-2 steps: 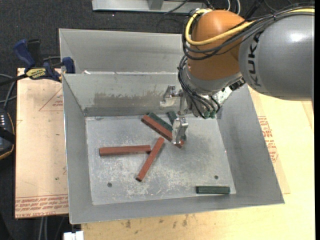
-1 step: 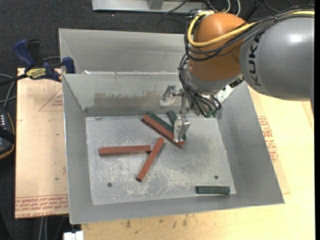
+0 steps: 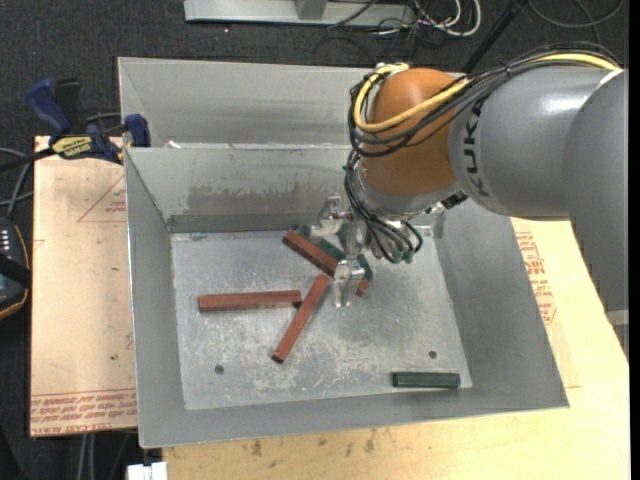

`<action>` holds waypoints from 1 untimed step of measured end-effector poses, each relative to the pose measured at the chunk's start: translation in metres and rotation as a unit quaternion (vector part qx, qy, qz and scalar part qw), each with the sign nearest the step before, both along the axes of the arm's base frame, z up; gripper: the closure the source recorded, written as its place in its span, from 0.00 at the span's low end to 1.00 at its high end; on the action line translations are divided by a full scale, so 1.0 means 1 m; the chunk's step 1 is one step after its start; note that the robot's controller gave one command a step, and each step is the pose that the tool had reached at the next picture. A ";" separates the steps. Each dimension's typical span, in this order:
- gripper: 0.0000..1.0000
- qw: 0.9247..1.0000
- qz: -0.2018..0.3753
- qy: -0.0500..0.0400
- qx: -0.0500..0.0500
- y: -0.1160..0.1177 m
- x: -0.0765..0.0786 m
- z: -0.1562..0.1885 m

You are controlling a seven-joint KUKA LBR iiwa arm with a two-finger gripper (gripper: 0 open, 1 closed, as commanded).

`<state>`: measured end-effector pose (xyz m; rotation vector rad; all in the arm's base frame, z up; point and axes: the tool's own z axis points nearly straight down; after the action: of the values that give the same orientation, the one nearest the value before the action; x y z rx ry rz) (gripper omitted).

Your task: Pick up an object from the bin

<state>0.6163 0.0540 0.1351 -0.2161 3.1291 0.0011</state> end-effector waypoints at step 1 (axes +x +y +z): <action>1.00 0.999 0.051 -0.011 0.002 0.008 0.020 -0.039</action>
Offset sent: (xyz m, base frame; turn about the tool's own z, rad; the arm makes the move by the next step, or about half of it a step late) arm 0.0000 0.0000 0.0000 0.0000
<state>0.6361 0.0622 0.0959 -0.3723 3.0926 0.0041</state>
